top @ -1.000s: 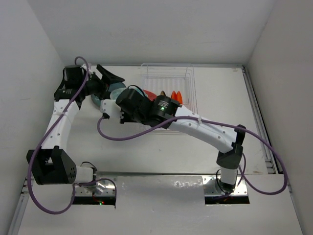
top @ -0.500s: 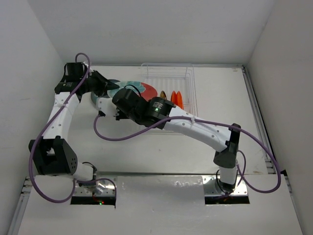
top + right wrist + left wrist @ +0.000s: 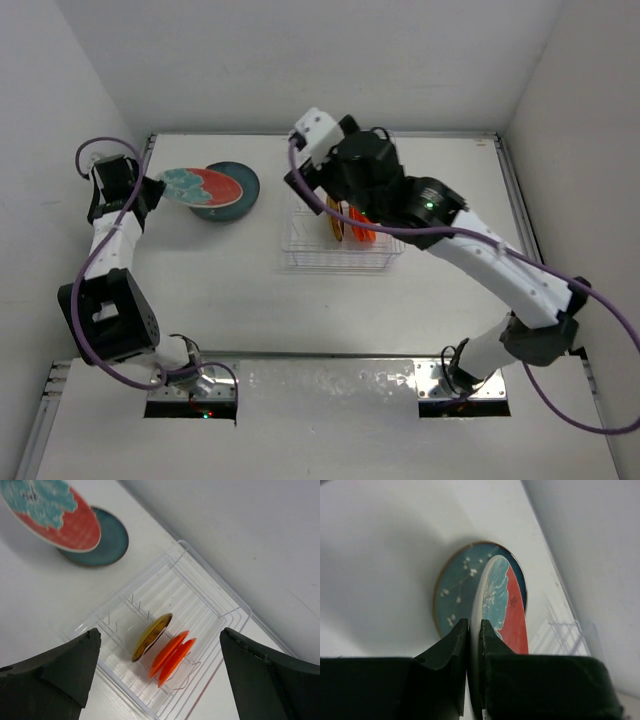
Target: Unload the plates from the dish rack
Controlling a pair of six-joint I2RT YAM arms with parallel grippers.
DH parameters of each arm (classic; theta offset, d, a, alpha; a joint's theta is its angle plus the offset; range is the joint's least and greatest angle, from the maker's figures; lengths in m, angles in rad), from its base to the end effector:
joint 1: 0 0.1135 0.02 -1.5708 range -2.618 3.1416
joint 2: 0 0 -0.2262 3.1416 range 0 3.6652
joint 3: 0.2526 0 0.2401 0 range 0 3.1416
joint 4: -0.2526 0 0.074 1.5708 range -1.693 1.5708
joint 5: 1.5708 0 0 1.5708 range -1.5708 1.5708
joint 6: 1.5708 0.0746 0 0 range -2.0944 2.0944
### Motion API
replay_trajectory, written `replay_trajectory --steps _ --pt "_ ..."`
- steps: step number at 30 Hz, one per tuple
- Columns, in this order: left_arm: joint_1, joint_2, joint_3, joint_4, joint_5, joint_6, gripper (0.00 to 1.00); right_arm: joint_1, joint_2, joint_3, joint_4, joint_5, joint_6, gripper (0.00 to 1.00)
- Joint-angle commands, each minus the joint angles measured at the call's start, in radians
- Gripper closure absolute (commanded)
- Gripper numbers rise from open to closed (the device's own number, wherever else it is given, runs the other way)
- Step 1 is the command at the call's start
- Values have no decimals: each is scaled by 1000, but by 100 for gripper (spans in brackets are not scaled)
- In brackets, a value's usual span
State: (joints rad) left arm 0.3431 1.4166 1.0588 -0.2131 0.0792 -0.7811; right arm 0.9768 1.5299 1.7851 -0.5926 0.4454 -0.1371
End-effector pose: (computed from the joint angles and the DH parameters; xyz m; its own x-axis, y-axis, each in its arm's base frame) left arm 0.3305 0.1118 0.2316 -0.1694 -0.8058 -0.5674 -0.5519 0.5546 -0.6228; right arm 0.2247 0.2753 0.4095 -0.1124 -0.3868 -0.9153 -0.5408 0.7966 -0.2702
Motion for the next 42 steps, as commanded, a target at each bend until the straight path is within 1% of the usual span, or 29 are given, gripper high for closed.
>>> replay_trajectory --steps 1,2,6,11,14,16,17,18,19,20,21,22,24,26,27,28,29,30,31,32,33,35,36,39,41,42 --pt "-15 60 70 291 -36 -29 100 -3 -76 2 -42 15 88 1" --pt "-16 120 93 313 -16 -23 100 -10 -95 -6 -56 24 90 1" --pt "-15 250 150 339 45 -23 100 -30 -145 -64 -87 23 99 1" --pt "-16 347 156 366 89 -21 100 -56 -165 -119 -98 6 116 1" --pt "-21 398 171 354 120 -9 100 -79 -157 -124 -101 -26 129 1" --pt "-29 413 173 324 122 5 98 -101 -137 -110 -131 -66 191 1" --pt "-41 424 181 299 104 12 84 -146 -96 -80 -189 -88 274 1" --pt "-49 429 184 270 93 17 79 -170 -71 -70 -217 -103 316 1" --pt "-56 430 175 246 76 26 68 -211 -48 -61 -243 -112 361 1" --pt "-71 429 171 226 59 29 63 -233 -27 -58 -265 -125 442 1" --pt "-79 429 165 215 47 34 58 -254 10 -55 -297 -137 477 1" --pt "-94 429 156 187 22 45 50 -301 39 -52 -315 -175 548 1" --pt "-105 439 164 127 -1 51 41 -357 56 -53 -309 -204 594 1" --pt "-113 484 207 80 -1 59 40 -394 73 -49 -299 -241 637 1" --pt "-118 505 239 -10 -28 72 35 -427 103 -38 -299 -258 645 1" --pt "-125 550 309 -55 -35 83 33 -446 125 -15 -300 -281 659 1" --pt "-131 573 347 -101 -42 97 26 -461 150 3 -315 -284 671 1" --pt "-138 600 434 -212 -67 117 5 -484 200 16 -317 -289 676 2" --pt "-148 654 484 -280 -74 129 4 -490 225 39 -319 -289 683 3" --pt "-151 672 524 -342 -81 135 3 -497 252 51 -326 -284 688 6" --pt "-153 685 570 -432 -126 146 0 -500 275 62 -326 -280 691 9" --pt "-153 662 566 -466 -153 148 0 -500 326 77 -319 -290 699 14" --pt "-154 645 558 -477 -177 151 0 -501 337 76 -314 -293 705 19" --pt "-150 552 532 -506 -196 158 0 -501 354 39 -279 -275 722 26" --pt "-150 518 529 -548 -200 164 0 -500 363 11 -257 -257 723 30" --pt "-148 481 524 -561 -203 166 0 -503 363 -13 -247 -246 723 34"
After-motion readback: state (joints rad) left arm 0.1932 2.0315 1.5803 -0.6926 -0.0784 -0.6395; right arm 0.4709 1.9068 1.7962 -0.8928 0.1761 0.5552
